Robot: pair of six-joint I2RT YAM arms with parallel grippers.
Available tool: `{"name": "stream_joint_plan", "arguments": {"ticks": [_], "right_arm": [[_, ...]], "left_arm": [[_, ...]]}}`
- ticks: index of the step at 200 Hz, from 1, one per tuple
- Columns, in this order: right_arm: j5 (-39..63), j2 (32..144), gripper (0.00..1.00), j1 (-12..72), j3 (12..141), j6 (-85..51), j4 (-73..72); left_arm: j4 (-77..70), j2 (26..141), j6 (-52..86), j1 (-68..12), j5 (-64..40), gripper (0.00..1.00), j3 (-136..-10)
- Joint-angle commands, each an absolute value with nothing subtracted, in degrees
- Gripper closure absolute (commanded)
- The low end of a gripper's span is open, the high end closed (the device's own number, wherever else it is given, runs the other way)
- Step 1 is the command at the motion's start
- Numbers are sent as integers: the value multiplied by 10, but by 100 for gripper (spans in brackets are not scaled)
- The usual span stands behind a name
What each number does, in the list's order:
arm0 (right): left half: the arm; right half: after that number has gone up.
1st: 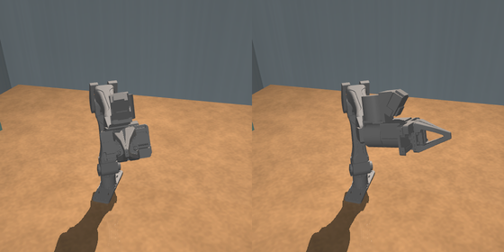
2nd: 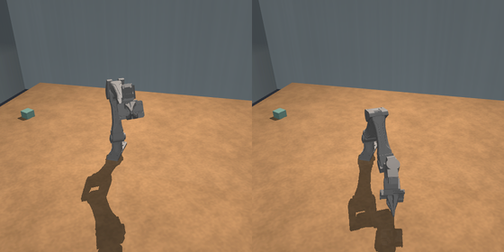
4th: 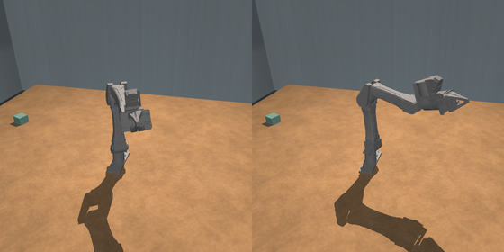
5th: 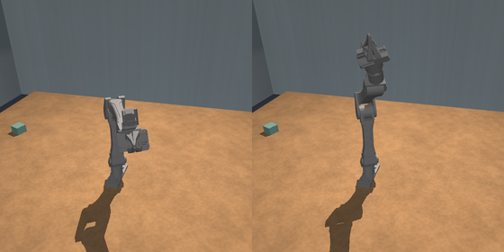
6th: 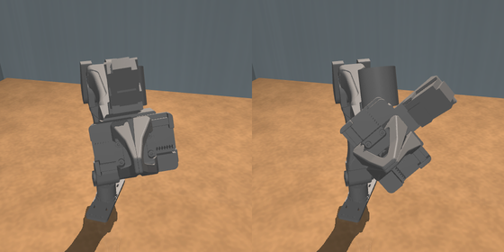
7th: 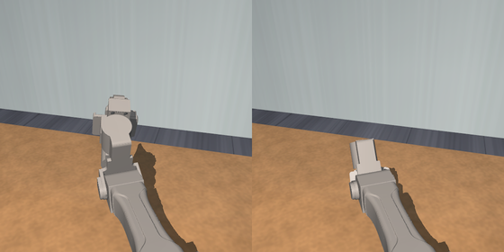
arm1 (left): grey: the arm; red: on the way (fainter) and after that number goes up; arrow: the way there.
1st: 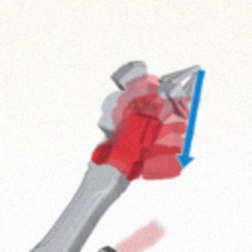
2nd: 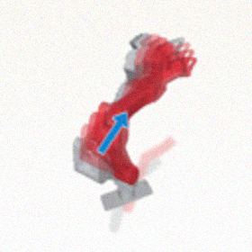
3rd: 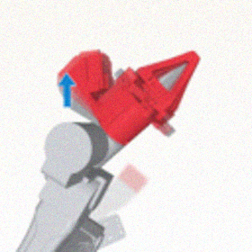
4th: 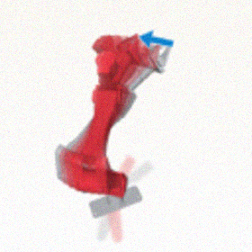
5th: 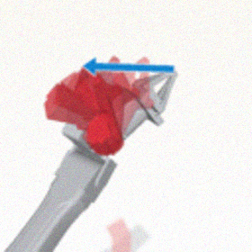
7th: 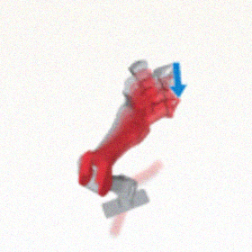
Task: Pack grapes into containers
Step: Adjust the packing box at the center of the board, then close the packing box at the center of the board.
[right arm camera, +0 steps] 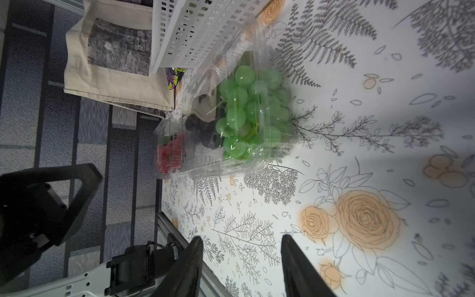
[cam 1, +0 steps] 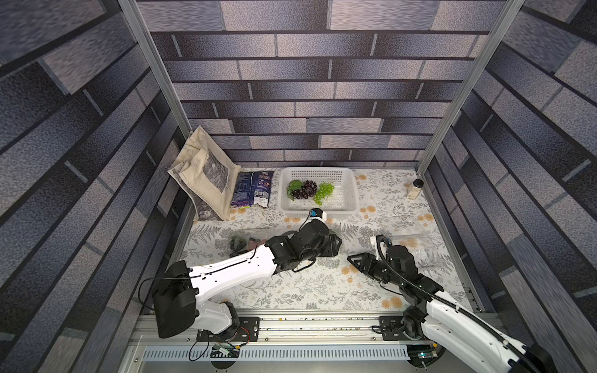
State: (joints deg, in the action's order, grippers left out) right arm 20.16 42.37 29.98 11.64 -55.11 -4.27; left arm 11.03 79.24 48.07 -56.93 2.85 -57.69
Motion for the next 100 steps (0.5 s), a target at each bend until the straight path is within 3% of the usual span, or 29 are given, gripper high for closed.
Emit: {"name": "stream_joint_plan", "arguments": {"ticks": [1, 42, 100], "right_arm": [[234, 475, 51, 283, 104, -584, -186], [264, 605, 58, 262, 88, -620, -351], [259, 662, 63, 254, 112, -604, -359]], "left_arm": [[129, 800, 462, -541, 36, 43, -554], [111, 816, 450, -501, 18, 41, -549], [93, 833, 450, -478, -2, 40, -542]]}}
